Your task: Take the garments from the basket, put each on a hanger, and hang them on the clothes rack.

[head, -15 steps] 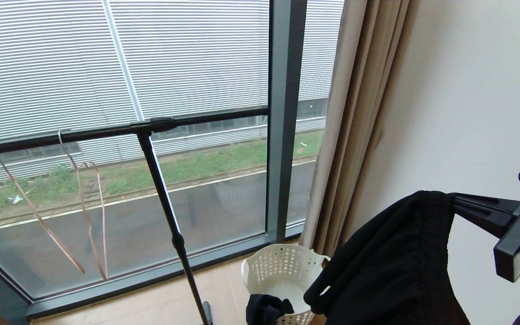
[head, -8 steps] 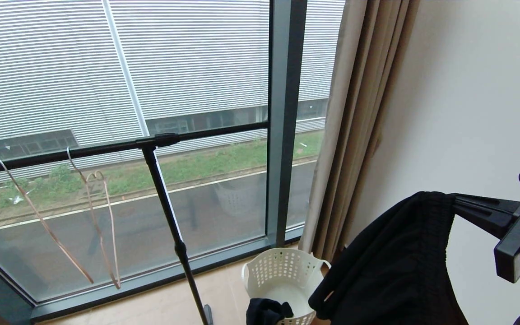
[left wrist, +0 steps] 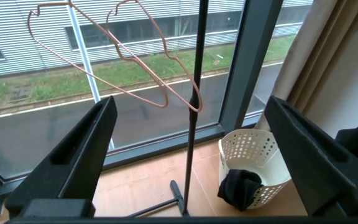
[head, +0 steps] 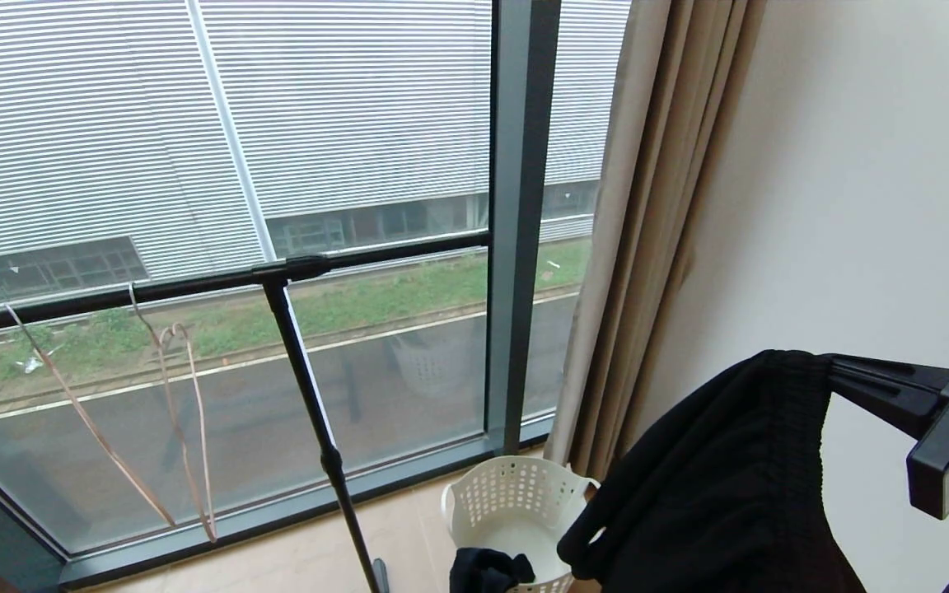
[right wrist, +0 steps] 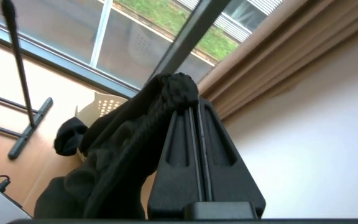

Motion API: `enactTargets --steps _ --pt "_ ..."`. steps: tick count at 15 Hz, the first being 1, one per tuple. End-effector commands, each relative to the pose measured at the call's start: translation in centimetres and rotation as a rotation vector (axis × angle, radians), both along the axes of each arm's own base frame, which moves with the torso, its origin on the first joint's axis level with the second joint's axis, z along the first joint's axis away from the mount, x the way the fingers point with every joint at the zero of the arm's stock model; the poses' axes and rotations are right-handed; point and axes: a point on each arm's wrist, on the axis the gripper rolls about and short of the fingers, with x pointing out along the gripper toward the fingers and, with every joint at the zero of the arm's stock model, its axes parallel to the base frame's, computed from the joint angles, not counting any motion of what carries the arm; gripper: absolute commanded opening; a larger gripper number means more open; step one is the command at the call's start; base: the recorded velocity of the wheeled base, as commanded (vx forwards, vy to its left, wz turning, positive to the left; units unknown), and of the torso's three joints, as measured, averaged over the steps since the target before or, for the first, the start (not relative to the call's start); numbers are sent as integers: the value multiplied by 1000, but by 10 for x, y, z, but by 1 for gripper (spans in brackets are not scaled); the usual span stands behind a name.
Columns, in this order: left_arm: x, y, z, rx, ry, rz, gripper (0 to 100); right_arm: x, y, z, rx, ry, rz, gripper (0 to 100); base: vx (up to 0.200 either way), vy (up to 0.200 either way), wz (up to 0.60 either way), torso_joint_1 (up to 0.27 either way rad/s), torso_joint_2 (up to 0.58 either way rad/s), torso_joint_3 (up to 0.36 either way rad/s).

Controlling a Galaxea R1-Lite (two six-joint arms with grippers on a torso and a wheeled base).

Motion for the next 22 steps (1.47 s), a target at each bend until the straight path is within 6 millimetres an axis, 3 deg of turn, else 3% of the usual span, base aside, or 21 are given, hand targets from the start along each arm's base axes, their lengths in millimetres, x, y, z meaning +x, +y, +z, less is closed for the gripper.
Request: enactTargets --steps 1,11,14,18,22 --pt "0 0 0 -1 0 0 100 -1 0 1 4 -3 9 0 0 0 600 17 -2 2" --pt "0 0 0 -1 0 0 100 -1 0 1 4 -3 11 0 0 0 600 7 1 2" --pt "0 0 0 -1 0 0 100 -3 -1 2 7 -8 11 0 0 0 0 0 0 0" --pt "0 0 0 -1 0 0 100 -3 -1 1 7 -8 11 0 -200 0 0 5 5 -1" --pt "0 0 0 -1 0 0 100 -5 -2 2 11 -15 11 0 0 200 0 -11 0 4"
